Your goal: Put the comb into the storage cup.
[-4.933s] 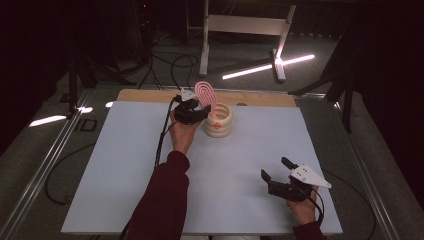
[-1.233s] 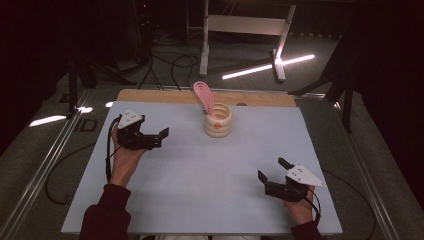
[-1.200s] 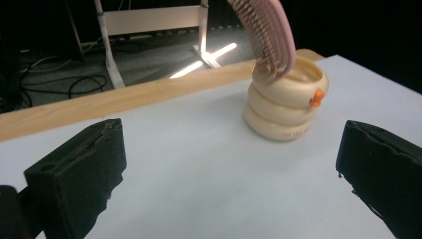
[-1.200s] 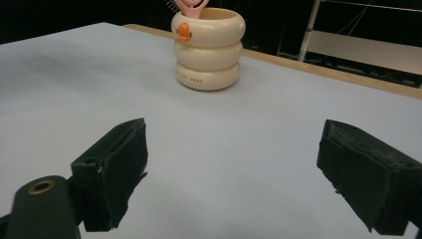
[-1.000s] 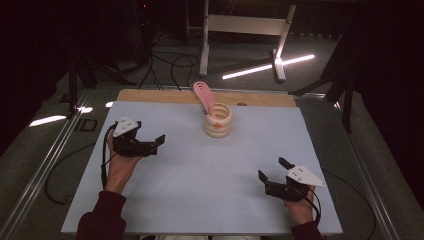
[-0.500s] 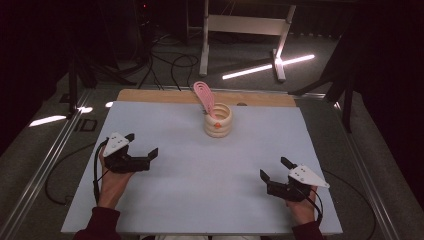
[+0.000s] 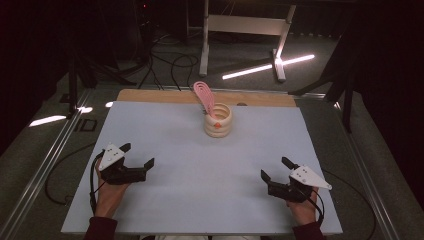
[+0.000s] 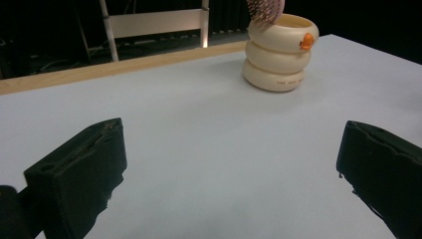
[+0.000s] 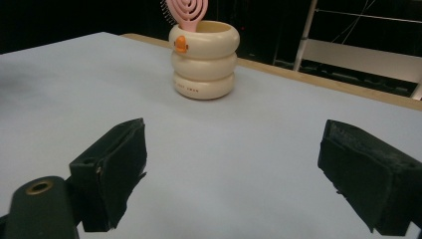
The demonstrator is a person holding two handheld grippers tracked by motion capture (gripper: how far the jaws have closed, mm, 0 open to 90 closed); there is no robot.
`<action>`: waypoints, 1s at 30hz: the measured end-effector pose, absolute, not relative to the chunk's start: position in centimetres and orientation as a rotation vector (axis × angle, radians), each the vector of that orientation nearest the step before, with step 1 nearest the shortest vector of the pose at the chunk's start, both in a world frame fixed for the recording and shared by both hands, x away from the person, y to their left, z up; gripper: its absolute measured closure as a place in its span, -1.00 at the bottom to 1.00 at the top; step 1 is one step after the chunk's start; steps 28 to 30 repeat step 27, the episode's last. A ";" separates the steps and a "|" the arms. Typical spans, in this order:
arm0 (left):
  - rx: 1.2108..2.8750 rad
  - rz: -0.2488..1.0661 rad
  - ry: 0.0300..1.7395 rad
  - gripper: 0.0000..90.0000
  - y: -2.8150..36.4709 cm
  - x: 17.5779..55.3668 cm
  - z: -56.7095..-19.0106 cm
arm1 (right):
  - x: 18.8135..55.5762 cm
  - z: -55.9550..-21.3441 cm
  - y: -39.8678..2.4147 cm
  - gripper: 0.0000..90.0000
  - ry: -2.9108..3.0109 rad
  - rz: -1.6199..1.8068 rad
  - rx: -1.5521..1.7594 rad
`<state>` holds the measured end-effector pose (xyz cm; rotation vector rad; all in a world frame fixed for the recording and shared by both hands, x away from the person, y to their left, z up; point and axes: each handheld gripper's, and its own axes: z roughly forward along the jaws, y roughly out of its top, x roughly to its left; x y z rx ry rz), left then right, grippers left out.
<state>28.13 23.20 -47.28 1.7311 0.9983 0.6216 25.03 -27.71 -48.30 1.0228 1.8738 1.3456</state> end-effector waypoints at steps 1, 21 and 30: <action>1.731 0.636 0.993 -1.00 23.2 27.9 -47.3 | 25.0 -48.3 -27.7 -0.74 1.873 1.348 1.022; 1.685 0.726 0.928 -1.00 25.4 24.8 -47.4 | 24.7 -47.7 -28.2 -0.77 1.863 1.377 0.986; 1.663 0.723 0.945 -1.00 25.7 24.9 -47.4 | 24.7 -47.9 -28.0 -0.77 1.872 1.374 0.985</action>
